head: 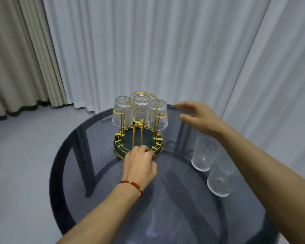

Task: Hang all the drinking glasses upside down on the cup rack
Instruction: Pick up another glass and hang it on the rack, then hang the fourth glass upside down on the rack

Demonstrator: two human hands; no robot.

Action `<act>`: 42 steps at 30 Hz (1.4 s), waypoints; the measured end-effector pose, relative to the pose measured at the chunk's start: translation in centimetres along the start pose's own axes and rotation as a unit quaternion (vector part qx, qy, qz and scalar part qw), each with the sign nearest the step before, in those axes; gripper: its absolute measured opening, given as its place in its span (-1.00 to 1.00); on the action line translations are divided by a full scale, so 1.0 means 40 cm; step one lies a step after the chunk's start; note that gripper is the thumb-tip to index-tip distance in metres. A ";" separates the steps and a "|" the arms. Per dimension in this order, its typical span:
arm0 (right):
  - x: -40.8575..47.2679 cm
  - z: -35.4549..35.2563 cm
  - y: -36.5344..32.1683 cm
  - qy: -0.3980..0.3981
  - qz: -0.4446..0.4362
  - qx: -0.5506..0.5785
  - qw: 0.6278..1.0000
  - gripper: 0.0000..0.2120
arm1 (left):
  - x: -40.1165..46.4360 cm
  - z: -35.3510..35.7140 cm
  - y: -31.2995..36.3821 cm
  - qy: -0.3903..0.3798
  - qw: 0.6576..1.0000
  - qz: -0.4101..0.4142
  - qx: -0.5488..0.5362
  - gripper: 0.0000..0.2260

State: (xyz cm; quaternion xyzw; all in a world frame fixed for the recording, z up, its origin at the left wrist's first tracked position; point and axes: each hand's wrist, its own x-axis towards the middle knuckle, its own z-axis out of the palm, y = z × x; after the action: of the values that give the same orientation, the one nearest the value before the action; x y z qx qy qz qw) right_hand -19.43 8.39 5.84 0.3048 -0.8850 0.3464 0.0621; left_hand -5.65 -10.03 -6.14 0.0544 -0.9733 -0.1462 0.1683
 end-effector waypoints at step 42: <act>-0.515 0.130 0.106 0.048 0.205 0.291 0.933 -0.76 | -0.101 -0.044 0.204 -0.052 0.946 -0.022 -0.319 -0.28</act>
State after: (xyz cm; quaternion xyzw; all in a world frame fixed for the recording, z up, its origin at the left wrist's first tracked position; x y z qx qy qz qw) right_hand -4.78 17.66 -7.14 0.1043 -0.7845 0.6084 -0.0595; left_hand -1.74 -2.09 -3.35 0.0119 -0.8818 -0.4554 0.1223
